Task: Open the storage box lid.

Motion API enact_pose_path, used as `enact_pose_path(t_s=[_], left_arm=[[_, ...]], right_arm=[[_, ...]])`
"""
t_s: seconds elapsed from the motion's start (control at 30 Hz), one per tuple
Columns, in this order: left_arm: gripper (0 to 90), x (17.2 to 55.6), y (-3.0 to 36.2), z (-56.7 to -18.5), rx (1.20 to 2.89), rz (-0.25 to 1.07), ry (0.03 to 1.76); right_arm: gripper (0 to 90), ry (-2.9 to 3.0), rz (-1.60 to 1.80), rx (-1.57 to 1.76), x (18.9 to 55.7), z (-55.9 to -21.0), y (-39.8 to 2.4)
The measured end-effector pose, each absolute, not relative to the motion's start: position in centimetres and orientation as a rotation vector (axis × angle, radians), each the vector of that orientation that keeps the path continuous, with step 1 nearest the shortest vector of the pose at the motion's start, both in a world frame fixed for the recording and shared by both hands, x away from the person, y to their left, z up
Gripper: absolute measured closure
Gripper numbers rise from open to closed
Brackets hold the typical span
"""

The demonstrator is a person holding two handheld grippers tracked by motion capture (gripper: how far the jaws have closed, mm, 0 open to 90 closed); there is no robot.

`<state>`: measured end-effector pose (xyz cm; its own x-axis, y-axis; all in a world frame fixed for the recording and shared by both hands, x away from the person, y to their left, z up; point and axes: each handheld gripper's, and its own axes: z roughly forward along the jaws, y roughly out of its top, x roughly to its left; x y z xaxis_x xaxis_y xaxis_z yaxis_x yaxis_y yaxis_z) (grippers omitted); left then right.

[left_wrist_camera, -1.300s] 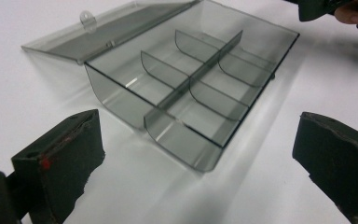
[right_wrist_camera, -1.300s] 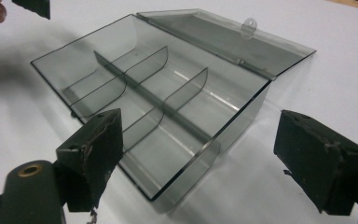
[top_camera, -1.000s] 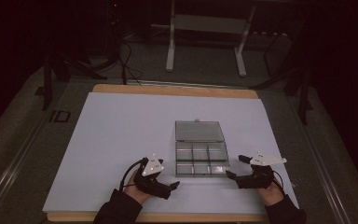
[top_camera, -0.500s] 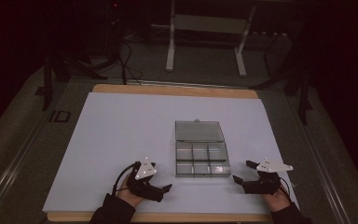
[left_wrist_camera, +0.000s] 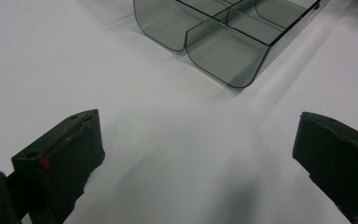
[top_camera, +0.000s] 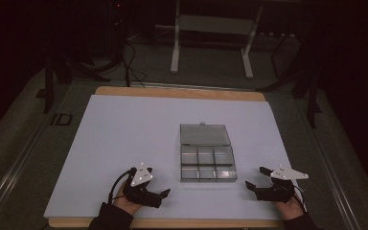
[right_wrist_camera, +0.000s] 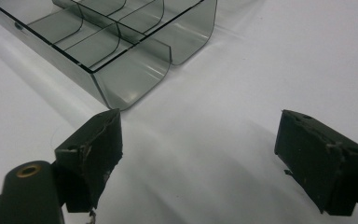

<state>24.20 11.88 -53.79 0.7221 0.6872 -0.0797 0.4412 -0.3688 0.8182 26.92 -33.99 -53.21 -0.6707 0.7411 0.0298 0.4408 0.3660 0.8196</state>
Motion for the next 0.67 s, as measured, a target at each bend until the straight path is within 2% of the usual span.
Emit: enact_pose_path(t_s=[0.33,0.67], left_arm=[[2.8,23.83,11.56,-53.83,2.036,0.398,0.844],[2.8,23.90,11.62,-53.85,2.033,0.390,0.851]], right_arm=[[15.1,2.281,1.191,1.061,27.06,-53.37,-33.96],[15.4,2.281,1.198,1.075,27.12,-53.45,-34.03]])
